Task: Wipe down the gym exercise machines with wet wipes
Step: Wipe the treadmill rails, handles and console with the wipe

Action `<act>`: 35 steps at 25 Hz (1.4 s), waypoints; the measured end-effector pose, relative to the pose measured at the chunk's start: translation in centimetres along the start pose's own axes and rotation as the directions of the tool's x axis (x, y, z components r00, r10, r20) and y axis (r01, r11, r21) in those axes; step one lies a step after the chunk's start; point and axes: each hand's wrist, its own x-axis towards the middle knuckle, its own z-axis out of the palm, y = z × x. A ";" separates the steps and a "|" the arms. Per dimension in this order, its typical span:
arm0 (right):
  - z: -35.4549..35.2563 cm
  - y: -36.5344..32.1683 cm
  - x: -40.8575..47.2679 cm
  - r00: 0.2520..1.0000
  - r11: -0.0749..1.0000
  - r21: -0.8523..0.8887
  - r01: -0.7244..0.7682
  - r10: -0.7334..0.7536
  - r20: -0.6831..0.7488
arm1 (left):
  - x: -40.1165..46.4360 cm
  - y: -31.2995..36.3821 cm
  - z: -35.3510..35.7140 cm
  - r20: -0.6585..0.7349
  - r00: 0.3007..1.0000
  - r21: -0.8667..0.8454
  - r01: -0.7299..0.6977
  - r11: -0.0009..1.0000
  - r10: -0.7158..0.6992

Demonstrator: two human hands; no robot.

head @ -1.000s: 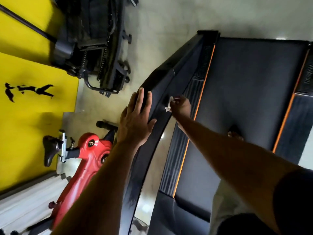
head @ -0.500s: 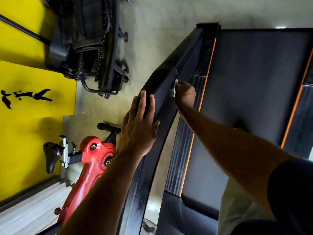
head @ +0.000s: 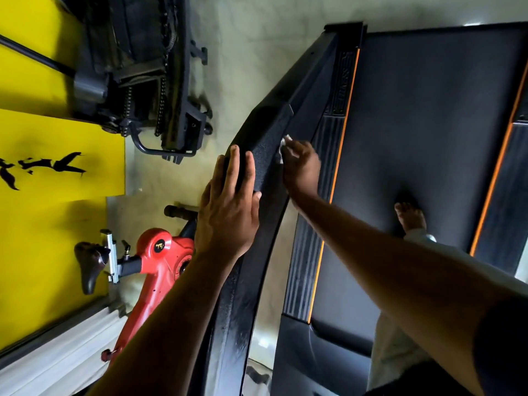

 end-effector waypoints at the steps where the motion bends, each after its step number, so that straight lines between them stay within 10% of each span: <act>1: 0.0 0.2 2.5 0.999 0.999 -0.041 -0.024 0.023 -0.022 | 0.1 0.0 0.0 0.005 1.000 -0.004 0.007 1.000 -0.007; 7: -0.6 -0.6 5.5 0.988 0.989 0.004 -0.149 0.149 -0.035 | 0.3 0.1 0.0 0.006 1.000 -0.004 0.014 1.000 -0.014; 14: -1.6 0.5 -11.6 0.987 0.995 0.086 -0.041 0.027 0.159 | 0.1 0.2 0.0 -0.034 0.999 0.043 -0.003 0.999 0.004; 24: -0.4 6.6 3.5 0.998 0.969 -0.240 -0.064 0.068 0.007 | 0.1 0.0 0.4 -0.069 0.998 0.070 -0.007 0.998 0.012; 35: -1.1 5.6 -16.2 0.987 0.992 0.091 0.084 -0.095 0.130 | 0.4 0.0 0.8 -0.085 0.996 0.078 -0.009 0.997 0.016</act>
